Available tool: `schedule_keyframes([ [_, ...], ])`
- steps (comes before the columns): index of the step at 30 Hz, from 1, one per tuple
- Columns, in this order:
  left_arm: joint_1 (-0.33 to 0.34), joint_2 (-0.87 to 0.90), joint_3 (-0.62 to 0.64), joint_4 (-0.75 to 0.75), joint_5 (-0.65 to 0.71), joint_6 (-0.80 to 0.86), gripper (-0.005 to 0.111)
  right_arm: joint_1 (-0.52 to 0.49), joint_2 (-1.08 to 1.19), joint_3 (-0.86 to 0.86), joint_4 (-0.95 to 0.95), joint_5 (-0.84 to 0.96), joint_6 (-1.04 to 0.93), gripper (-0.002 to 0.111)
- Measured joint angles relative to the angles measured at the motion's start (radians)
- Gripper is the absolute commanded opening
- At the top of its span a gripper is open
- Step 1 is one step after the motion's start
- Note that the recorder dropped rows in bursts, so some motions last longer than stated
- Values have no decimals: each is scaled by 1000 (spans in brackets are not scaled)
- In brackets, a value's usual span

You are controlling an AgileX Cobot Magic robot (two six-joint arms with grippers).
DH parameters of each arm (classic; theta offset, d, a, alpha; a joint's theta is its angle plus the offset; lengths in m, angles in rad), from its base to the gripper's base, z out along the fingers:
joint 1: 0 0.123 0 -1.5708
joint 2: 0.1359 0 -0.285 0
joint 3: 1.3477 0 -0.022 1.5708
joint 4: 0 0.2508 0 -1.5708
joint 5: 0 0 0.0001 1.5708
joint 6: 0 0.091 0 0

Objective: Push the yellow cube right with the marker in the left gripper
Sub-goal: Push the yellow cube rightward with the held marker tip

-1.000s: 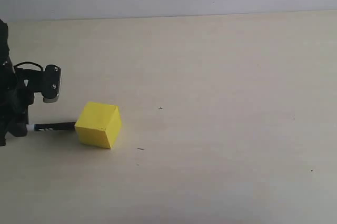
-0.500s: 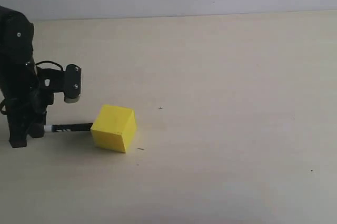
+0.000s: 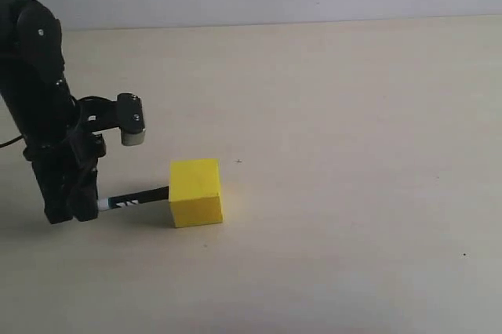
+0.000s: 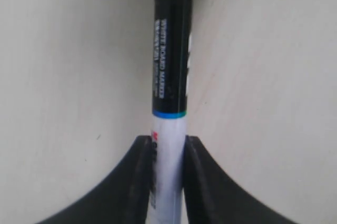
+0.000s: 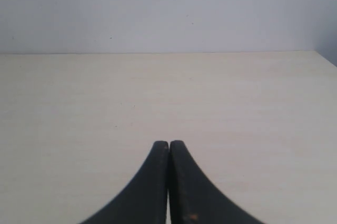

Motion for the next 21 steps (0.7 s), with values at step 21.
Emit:
schedule_keyframes([
  [21, -118, 2, -12, 36, -145, -77, 0, 0, 0, 0, 0, 0, 0, 0],
])
